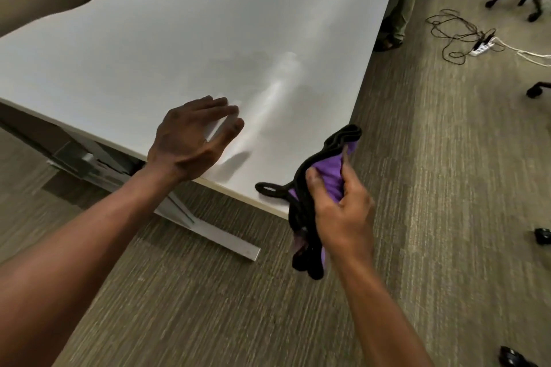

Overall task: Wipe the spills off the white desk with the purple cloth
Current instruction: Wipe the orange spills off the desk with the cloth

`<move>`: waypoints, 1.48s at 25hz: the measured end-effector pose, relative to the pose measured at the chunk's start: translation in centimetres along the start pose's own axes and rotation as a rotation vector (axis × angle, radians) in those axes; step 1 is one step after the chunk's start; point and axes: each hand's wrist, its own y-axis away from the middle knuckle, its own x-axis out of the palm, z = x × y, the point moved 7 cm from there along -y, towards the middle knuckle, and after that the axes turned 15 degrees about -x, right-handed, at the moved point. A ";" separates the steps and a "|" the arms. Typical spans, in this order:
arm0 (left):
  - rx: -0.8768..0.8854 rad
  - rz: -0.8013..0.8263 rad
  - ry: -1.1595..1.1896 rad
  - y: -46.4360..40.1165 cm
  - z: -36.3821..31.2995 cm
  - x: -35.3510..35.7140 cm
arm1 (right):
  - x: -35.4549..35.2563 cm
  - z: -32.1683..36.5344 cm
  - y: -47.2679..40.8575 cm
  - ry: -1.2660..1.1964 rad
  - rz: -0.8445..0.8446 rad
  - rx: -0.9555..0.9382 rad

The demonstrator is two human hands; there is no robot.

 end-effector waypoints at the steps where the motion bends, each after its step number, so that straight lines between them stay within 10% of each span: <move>1: 0.004 0.002 -0.004 0.0 -0.1 0.0 | -0.1 -0.2 -0.7 0.005 -0.008 0.002; 17: 0.219 0.172 -0.256 0.7 -1.6 1.7 | 1.0 -1.3 -1.9 0.061 0.086 -0.082; 30: 0.109 0.098 -0.051 0.2 -0.5 0.9 | 9.0 5.0 -5.5 0.738 0.746 -0.603; 37: 0.038 0.025 0.079 0.0 -0.2 0.4 | 7.0 6.3 0.3 0.568 1.096 -0.877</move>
